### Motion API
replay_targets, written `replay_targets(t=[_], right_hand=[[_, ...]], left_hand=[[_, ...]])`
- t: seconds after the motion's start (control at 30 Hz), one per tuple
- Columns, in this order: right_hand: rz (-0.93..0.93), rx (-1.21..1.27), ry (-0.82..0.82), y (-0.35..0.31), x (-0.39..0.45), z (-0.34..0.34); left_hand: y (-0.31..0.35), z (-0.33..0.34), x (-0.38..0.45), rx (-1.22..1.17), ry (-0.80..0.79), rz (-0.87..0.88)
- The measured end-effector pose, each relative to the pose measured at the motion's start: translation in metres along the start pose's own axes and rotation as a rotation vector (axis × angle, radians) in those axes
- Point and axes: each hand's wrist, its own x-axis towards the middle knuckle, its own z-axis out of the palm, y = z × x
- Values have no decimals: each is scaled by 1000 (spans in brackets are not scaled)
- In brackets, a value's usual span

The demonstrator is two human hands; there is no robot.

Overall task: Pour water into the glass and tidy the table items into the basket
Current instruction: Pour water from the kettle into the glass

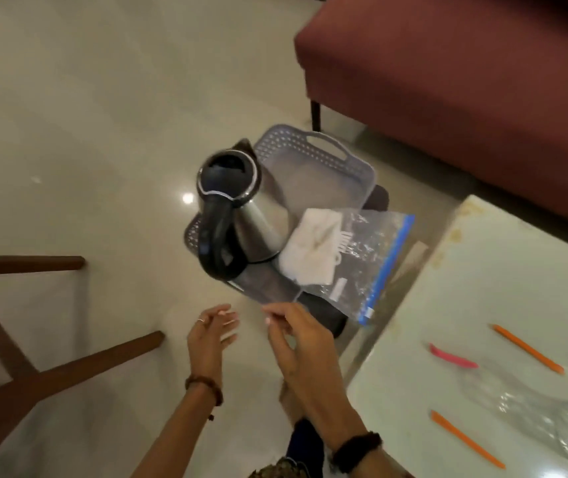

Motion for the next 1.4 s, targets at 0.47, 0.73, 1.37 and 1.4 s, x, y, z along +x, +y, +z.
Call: replay_targets(t=[0.47, 0.73, 1.37, 1.4], right_hand=[[215, 469, 302, -18, 120, 130], [96, 558, 493, -54, 140, 98], [157, 554, 388, -57, -145, -170], [178, 523, 394, -53, -163, -188]], left_hand=[[49, 4, 132, 279, 27, 228], [48, 2, 128, 225, 5, 223], [-27, 67, -138, 381, -229, 678], [-39, 80, -156, 391, -283, 664]])
